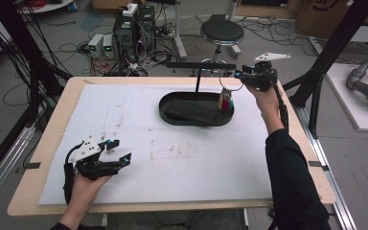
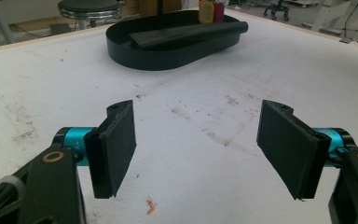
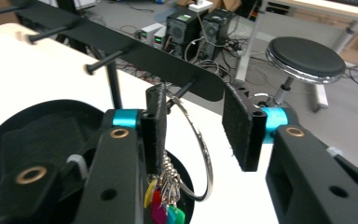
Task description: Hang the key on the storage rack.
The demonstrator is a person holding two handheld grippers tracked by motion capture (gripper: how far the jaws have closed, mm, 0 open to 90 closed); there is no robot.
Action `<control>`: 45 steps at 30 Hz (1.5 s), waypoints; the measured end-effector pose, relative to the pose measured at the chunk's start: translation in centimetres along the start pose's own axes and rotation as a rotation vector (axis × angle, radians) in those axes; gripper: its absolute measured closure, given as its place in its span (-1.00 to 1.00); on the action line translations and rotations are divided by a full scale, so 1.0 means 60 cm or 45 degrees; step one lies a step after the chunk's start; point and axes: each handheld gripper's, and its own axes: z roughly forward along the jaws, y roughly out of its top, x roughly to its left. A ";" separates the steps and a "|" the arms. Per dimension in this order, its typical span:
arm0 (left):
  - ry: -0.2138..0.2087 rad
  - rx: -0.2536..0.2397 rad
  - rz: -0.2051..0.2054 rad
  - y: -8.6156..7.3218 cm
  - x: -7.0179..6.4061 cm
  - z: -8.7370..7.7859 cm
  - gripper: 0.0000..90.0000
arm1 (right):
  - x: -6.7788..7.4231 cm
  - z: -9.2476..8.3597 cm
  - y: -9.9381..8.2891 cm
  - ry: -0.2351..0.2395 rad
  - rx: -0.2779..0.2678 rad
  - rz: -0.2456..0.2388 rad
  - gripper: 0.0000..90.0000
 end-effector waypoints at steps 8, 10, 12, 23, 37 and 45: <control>0.007 -0.039 -0.002 0.011 0.013 -0.007 -0.39 | 0.008 -0.082 -0.004 0.101 -0.037 0.002 -0.08; 0.013 -0.049 -0.003 0.015 0.016 -0.007 -0.39 | 0.013 -0.101 -0.013 0.109 -0.053 0.015 -0.11; 0.014 -0.057 -0.004 0.020 0.018 -0.004 -0.40 | 0.017 -0.120 -0.029 0.144 -0.057 0.039 -0.18; -0.017 -0.063 0.002 0.036 0.014 0.029 -0.50 | 0.045 -0.183 -0.126 0.210 -0.171 0.104 -0.29; 0.029 -0.058 0.043 0.044 0.011 0.040 -0.55 | 0.074 -0.185 -0.256 0.138 -0.177 0.140 -0.43; 0.045 -0.031 0.054 0.037 0.010 0.039 -0.55 | 0.074 -0.173 -0.291 0.088 -0.091 0.139 -0.41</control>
